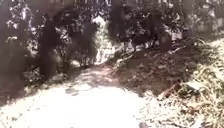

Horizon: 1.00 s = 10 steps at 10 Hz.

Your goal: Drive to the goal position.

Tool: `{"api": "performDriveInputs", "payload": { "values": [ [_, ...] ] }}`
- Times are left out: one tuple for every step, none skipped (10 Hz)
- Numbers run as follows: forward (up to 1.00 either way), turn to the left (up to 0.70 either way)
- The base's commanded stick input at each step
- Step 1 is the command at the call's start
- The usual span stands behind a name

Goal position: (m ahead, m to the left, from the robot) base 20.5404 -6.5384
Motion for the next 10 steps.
{"api": "performDriveInputs", "payload": {
  "values": [
    [0.50,0.50],
    [0.50,0.14],
    [0.50,0.00],
    [0.50,0.00],
    [0.50,0.00],
    [0.50,0.00],
    [0.50,0.00],
    [0.50,0.00],
    [0.50,0.00],
    [0.50,0.00]
  ]
}}
